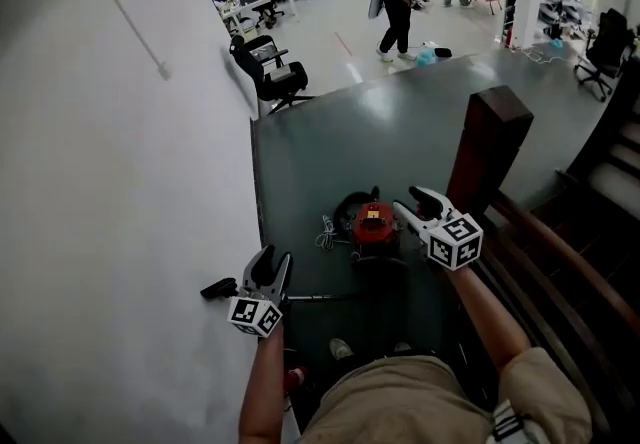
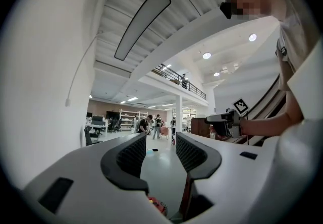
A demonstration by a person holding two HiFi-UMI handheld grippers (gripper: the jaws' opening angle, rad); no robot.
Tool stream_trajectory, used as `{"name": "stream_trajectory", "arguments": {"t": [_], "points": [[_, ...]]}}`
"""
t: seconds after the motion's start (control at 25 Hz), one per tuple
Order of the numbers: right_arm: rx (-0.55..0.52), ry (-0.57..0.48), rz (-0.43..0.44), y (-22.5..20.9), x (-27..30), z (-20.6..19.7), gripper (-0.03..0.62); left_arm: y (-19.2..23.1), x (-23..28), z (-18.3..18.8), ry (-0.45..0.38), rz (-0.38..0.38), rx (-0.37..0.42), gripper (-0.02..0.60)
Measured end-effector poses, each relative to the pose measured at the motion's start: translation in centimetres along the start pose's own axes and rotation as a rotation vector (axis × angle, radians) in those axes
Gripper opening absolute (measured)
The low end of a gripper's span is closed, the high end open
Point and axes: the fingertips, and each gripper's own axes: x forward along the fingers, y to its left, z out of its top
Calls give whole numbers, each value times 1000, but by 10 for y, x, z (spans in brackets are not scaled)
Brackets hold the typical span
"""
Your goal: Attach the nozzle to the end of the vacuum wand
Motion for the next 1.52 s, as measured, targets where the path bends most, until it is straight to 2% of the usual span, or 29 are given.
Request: {"name": "stream_trajectory", "arguments": {"t": [0.12, 0.32, 0.44, 0.56, 0.64, 0.84, 1.04, 1.16, 1.32, 1.52], "points": [[-26, -42, -22, -14, -28, 4, 196, -19, 9, -1, -15, -3, 9, 178], [14, -54, -46, -39, -64, -10, 190, -43, 19, -47, 57, 13, -47, 178], [35, -30, -64, -53, -77, -30, 190, -61, 23, -76, 108, 11, -58, 178], [122, -7, -73, -67, -84, -55, 190, -80, 27, -119, 191, 7, -42, 178], [156, 7, -73, -70, -88, -69, 190, -94, 26, -145, 235, 1, -63, 178], [137, 83, -94, -71, -95, -107, 190, -116, 23, -175, 297, -15, -85, 178], [61, 146, -96, -63, -96, -120, 187, -115, 22, -167, 281, 2, -61, 178], [14, 130, -111, -64, -99, -111, 140, -118, 29, -156, 251, 10, -55, 178], [2, 96, -84, -57, -94, -96, 127, -118, 32, -144, 223, 10, -61, 178], [63, 58, -9, -37, -90, -80, 126, -111, 27, -138, 197, 20, -70, 178]]}}
